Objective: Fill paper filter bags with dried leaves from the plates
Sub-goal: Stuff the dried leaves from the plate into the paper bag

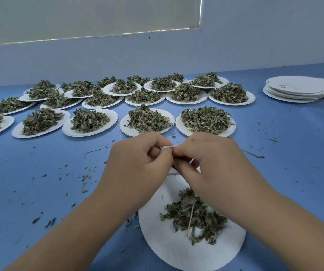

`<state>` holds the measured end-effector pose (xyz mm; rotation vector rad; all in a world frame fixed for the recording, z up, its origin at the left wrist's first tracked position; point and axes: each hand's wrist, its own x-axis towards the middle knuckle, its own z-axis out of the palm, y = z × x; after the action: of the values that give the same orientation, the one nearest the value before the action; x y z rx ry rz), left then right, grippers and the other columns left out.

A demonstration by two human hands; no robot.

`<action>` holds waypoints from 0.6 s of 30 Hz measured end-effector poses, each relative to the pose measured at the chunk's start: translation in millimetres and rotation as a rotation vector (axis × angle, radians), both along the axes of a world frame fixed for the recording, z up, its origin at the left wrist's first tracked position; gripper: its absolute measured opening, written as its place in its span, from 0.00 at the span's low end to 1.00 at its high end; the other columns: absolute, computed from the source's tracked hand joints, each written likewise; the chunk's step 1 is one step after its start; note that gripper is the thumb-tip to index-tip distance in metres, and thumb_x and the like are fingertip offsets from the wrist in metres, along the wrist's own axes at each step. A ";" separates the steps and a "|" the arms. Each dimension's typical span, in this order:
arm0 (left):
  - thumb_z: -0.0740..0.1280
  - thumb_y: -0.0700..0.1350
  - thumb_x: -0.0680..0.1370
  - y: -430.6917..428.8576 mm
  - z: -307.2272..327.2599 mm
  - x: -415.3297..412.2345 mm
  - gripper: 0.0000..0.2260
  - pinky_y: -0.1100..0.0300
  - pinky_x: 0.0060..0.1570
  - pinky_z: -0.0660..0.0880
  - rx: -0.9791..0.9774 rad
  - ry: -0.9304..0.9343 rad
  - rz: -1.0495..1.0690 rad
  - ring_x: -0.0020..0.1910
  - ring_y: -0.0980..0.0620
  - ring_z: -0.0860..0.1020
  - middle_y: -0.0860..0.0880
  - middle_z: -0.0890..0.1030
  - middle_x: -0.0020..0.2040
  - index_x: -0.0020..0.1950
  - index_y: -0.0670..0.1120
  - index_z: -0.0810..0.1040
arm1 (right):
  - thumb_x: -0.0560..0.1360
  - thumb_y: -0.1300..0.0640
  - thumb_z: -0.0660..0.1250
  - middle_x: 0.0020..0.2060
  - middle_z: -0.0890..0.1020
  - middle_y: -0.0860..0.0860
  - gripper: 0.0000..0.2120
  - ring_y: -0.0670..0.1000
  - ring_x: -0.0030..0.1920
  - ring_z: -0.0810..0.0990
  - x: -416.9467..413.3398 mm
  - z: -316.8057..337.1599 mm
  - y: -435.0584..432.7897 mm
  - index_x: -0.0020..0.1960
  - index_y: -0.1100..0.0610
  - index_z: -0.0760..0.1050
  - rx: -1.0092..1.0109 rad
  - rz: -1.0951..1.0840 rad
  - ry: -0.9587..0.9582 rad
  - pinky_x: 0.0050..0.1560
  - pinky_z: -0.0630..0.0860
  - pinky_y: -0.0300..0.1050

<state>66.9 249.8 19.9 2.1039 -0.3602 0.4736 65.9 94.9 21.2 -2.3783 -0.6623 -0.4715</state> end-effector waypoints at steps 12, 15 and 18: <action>0.69 0.42 0.74 3.0 3.3 1.8 0.08 0.69 0.25 0.64 -0.087 0.067 0.013 0.24 0.59 0.69 0.50 0.79 0.28 0.37 0.53 0.83 | 0.73 0.60 0.71 0.39 0.79 0.45 0.01 0.46 0.43 0.79 -2.5 5.5 -4.3 0.43 0.55 0.81 0.181 0.109 -0.026 0.47 0.78 0.46; 0.69 0.42 0.75 5.8 6.1 3.2 0.08 0.71 0.23 0.63 -0.165 0.065 0.036 0.22 0.60 0.66 0.55 0.73 0.23 0.37 0.51 0.83 | 0.73 0.57 0.68 0.39 0.81 0.40 0.05 0.40 0.44 0.79 -6.5 12.8 -12.4 0.44 0.50 0.81 0.214 0.101 -0.078 0.46 0.75 0.32; 0.69 0.42 0.76 10.3 7.6 5.5 0.08 0.66 0.22 0.63 -0.256 0.091 0.037 0.21 0.57 0.64 0.56 0.69 0.21 0.38 0.49 0.83 | 0.73 0.59 0.66 0.40 0.81 0.36 0.11 0.37 0.42 0.79 -8.0 16.4 -21.1 0.48 0.48 0.83 0.210 0.138 -0.084 0.44 0.71 0.26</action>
<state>72.5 260.1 27.5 1.8782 -0.1974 0.4209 57.9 73.8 37.6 -2.1106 -0.7698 -0.5551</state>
